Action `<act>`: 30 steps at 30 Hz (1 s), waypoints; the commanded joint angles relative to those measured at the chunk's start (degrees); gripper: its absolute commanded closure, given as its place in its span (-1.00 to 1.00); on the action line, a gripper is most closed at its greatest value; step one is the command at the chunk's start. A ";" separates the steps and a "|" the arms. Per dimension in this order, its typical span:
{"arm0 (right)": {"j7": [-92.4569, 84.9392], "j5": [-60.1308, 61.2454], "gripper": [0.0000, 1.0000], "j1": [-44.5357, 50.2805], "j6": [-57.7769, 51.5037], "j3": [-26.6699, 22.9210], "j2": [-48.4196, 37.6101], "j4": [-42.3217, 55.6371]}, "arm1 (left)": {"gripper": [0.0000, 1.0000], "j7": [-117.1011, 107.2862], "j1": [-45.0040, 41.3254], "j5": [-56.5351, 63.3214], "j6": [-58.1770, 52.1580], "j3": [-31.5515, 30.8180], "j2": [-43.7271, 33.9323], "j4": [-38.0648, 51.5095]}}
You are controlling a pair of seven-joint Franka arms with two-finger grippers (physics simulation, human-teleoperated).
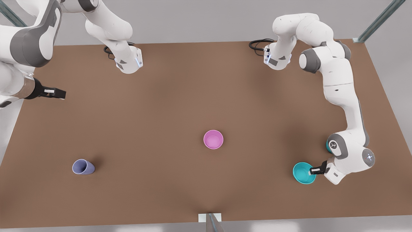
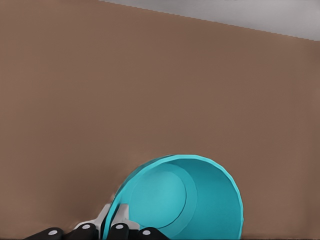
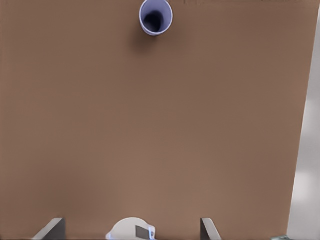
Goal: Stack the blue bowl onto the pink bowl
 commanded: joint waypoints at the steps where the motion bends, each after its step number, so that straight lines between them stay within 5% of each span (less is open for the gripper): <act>1: -10.51 0.17 -1.00 -0.01 0.13 -0.02 0.01 0.03 | 0.57 -21.77 -2.51 -0.48 -9.14 0.02 -1.69 0.06; 6: -10.33 0.61 -1.00 -0.01 -0.31 -0.11 0.01 -0.15 | 0.57 -57.99 -21.23 -1.00 -20.05 -0.33 -6.61 0.68; 9: -10.16 0.61 -1.00 -0.01 -0.31 -0.11 0.01 -0.24 | 0.57 -63.00 -22.90 -1.18 -19.96 -7.10 -6.70 0.77; 14: -10.16 0.69 -1.00 -0.01 -0.40 -0.19 0.19 -0.24 | 0.57 -66.70 -30.37 -0.83 -10.83 -7.19 -5.12 0.06; 17: -10.16 0.69 -1.00 0.08 -0.40 -0.19 0.28 -0.33 | 0.57 -65.55 -31.08 0.84 -3.70 -7.19 -4.94 -2.40; 30: -10.24 1.13 -1.00 0.17 -0.40 -0.28 0.63 -0.33 | 0.57 -62.30 -31.69 3.21 -4.05 -7.54 -7.93 -10.31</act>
